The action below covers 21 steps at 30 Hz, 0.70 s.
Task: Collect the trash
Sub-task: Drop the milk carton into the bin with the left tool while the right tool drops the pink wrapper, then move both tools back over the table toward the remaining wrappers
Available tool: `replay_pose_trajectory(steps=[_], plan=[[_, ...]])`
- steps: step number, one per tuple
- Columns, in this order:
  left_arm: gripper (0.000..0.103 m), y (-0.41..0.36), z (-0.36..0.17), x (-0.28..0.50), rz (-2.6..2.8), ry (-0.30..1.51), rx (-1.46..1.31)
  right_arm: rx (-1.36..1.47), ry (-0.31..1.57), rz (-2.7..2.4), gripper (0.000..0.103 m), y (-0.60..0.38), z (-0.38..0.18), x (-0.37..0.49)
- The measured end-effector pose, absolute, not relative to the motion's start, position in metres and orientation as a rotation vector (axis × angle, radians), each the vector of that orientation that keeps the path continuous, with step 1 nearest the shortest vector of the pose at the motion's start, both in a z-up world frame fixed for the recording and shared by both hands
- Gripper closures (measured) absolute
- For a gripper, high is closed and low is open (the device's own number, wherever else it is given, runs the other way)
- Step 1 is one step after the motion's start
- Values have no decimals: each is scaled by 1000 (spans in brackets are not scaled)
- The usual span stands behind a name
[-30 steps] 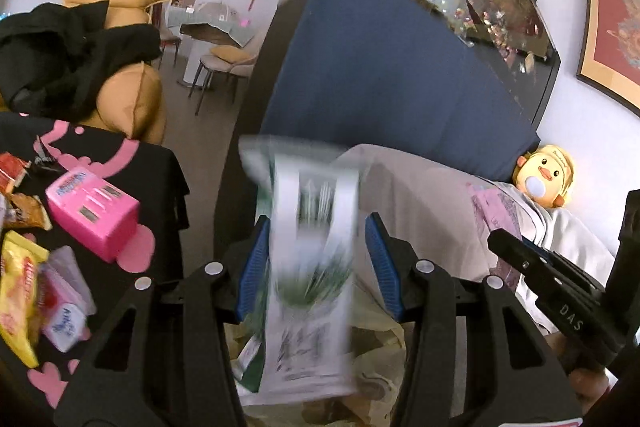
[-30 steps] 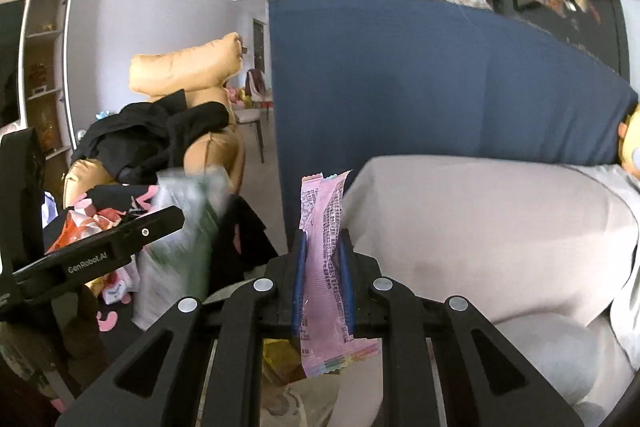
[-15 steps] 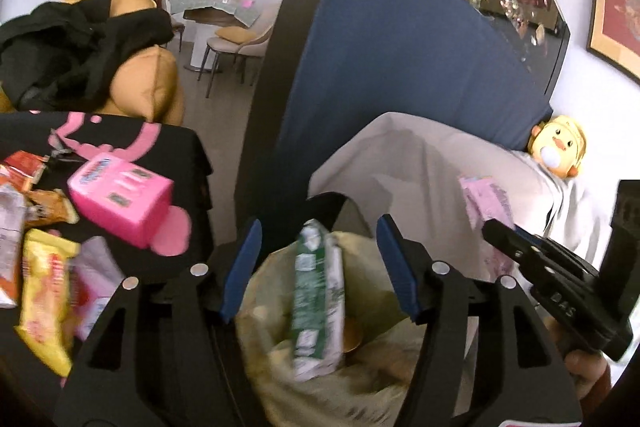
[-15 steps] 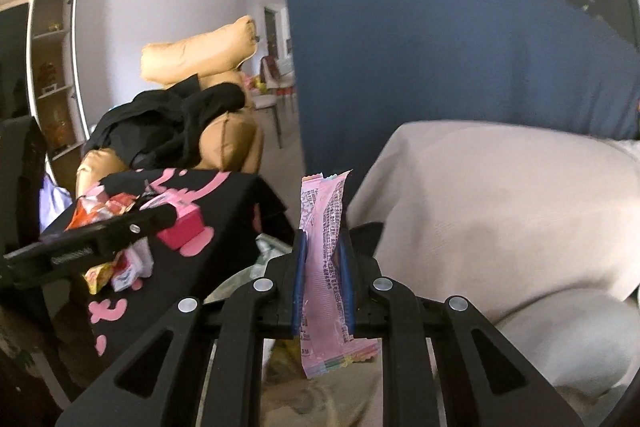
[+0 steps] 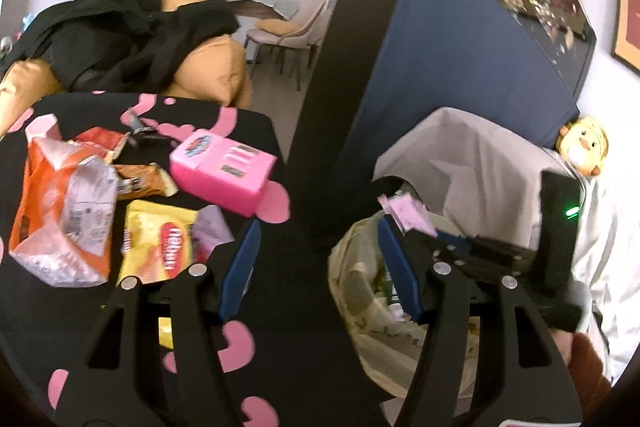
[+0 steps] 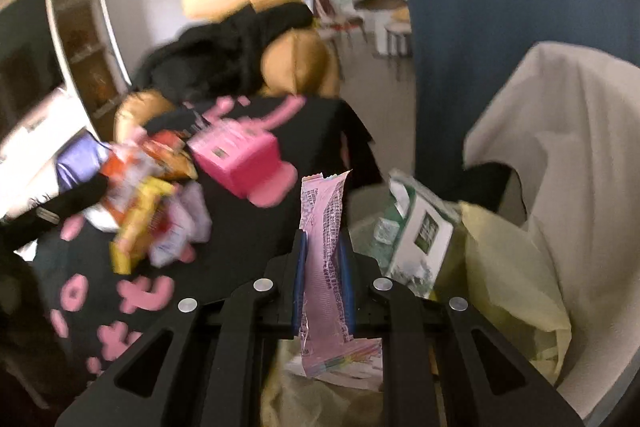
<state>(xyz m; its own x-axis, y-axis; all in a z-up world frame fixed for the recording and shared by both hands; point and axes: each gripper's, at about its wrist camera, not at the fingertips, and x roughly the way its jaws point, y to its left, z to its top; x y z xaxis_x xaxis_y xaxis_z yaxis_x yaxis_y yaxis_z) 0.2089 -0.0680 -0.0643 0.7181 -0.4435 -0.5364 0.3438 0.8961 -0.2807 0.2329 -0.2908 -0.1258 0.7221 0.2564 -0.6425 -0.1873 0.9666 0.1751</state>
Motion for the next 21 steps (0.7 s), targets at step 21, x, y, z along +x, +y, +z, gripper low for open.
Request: replay_pose_trajectory(steps=[21], plan=[[44,26,-76,203,-308,651,-269,87,831,106,55,-317,-153,196]])
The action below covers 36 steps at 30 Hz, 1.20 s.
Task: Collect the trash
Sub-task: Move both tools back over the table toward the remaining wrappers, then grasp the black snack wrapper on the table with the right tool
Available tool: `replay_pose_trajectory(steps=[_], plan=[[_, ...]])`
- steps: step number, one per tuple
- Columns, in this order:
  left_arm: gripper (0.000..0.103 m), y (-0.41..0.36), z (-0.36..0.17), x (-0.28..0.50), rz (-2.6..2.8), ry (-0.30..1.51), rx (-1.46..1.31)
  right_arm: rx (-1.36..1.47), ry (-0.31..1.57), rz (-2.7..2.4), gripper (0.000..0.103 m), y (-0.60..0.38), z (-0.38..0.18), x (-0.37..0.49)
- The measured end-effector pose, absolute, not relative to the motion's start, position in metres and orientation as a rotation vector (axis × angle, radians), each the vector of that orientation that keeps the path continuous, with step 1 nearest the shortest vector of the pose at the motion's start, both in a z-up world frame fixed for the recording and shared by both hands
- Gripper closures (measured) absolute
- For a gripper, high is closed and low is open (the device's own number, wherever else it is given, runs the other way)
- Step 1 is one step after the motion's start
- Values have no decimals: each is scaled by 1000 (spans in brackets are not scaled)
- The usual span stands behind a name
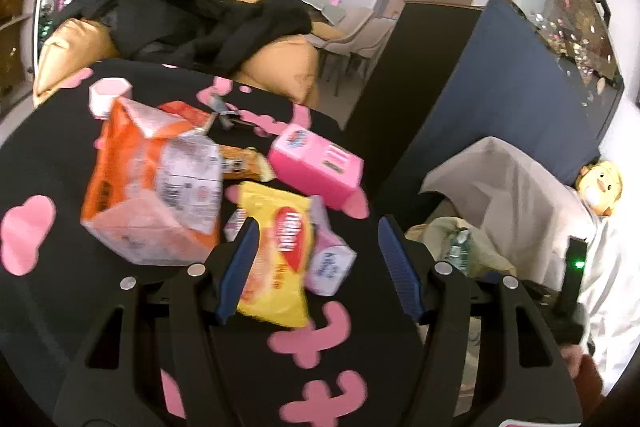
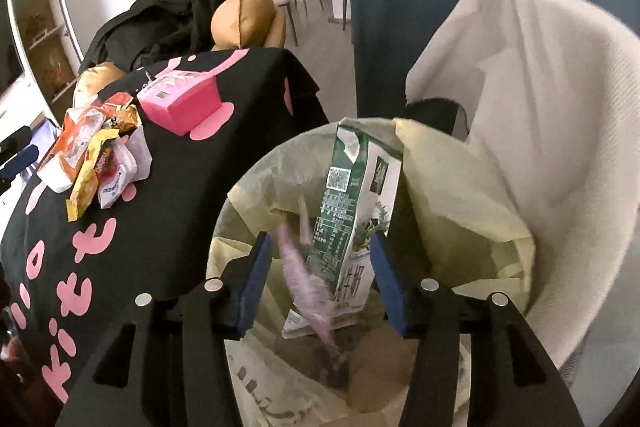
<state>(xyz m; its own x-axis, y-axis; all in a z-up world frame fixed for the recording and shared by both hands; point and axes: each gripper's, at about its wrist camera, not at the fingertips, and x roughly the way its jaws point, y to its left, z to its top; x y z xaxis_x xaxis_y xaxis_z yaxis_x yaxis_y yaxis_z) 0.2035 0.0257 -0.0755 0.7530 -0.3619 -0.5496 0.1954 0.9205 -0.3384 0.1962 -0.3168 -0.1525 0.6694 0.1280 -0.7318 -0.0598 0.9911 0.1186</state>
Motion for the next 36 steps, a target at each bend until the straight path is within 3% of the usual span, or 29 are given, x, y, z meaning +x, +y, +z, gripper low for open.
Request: replay_pose_trajectory(steps=[20,30,36], plan=[[44,151,-93,195,-101,664,-269,34,669,298,55,-208,-93,205],[44,144,-59,285,-306,583,-153,-57,629,347,55,-155,-101,262],[44,147,-72,325,-252,633,-150,-32,661,416,55,-142,-86,316]])
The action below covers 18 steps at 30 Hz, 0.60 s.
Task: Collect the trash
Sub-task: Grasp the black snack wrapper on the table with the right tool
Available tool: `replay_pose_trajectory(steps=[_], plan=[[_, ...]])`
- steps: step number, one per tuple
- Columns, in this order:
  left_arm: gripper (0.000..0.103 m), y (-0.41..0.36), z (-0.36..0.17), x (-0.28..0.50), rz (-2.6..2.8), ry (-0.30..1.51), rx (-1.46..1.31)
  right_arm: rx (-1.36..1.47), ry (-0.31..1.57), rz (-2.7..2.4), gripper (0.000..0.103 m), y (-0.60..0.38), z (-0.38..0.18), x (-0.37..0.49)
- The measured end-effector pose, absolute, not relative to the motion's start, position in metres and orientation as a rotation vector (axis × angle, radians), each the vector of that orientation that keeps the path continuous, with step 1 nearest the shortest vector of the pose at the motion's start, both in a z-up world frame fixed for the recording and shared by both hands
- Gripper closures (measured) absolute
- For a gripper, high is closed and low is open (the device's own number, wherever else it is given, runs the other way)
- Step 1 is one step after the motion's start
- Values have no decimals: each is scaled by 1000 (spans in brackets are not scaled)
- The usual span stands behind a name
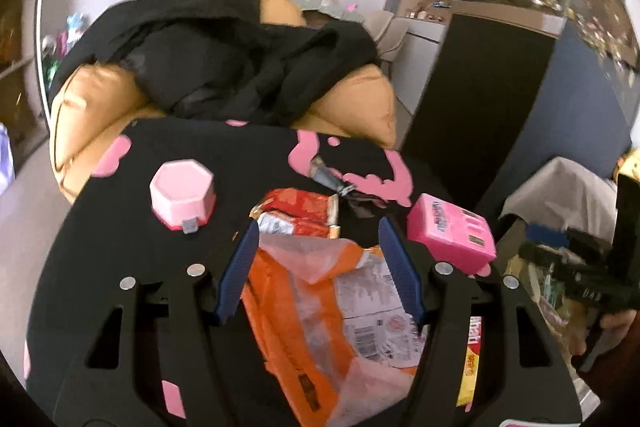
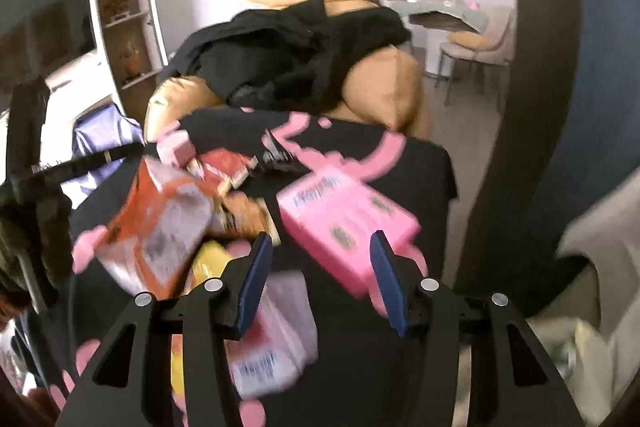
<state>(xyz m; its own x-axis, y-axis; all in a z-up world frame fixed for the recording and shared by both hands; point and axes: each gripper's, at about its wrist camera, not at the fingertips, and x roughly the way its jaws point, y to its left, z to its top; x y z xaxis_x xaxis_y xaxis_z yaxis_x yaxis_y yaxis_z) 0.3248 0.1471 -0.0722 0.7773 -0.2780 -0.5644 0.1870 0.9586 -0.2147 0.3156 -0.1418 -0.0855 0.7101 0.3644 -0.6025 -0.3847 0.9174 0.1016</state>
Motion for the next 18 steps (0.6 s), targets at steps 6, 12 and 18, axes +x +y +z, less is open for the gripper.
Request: replay_pose_trajectory(steps=[6,12,18], plan=[[44,178,-88,319,-188,681,-238,-59,686,434,55,-81,-77,386],[44,202,-92,306,-162,681,-203,-51,822,400,55,-12,-97,459],[44,233,-99,299,-164,649,-349,-31,949,314,55,9,-129,495]])
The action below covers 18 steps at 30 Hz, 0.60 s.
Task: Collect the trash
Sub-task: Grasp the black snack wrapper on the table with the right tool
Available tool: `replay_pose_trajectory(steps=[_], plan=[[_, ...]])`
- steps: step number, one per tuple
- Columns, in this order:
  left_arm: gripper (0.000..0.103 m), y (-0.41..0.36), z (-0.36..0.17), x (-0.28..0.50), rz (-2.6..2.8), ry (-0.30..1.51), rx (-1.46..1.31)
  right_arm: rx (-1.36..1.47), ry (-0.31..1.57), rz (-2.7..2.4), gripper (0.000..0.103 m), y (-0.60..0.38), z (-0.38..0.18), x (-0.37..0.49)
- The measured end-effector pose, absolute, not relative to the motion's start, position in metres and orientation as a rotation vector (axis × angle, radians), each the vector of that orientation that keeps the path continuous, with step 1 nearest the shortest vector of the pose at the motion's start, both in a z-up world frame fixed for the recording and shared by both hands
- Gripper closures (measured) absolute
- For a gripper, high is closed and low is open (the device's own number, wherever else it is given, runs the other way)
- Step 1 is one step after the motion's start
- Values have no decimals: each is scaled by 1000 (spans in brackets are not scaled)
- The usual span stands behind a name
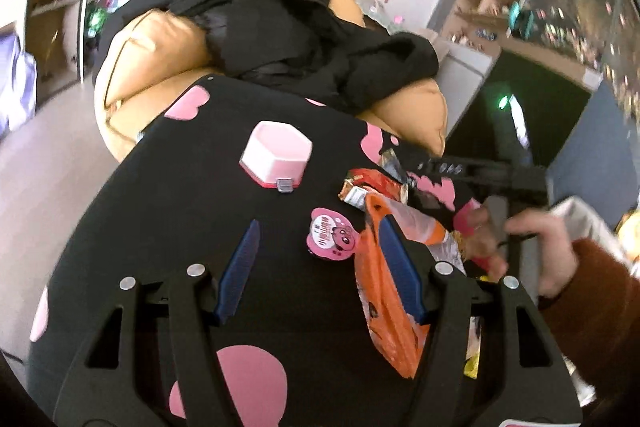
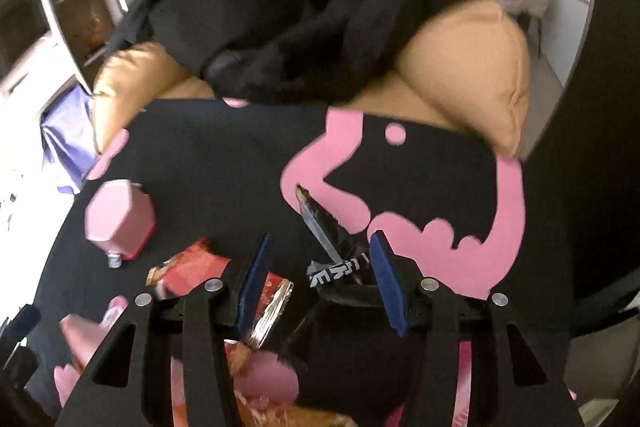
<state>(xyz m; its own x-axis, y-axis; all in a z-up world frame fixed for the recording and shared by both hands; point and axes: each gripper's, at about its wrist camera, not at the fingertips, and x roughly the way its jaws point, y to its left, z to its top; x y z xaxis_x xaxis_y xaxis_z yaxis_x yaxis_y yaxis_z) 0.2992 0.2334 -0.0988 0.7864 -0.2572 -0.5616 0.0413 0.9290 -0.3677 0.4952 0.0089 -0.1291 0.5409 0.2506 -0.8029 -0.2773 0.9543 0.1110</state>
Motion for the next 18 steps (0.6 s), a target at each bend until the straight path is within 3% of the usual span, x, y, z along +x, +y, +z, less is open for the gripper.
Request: replay_pose_trajectory(steps=[7,10,18], plan=[[44,244,-103,296,-181,660,-413,-48,1008,225,55,8,-154,511],[44,243,-105,297,-176,673,-410,0,1039,251,67,3,-153,514],[44,229,-107,290,-176,700,-378,6,943,376,71,-10,-104,464]])
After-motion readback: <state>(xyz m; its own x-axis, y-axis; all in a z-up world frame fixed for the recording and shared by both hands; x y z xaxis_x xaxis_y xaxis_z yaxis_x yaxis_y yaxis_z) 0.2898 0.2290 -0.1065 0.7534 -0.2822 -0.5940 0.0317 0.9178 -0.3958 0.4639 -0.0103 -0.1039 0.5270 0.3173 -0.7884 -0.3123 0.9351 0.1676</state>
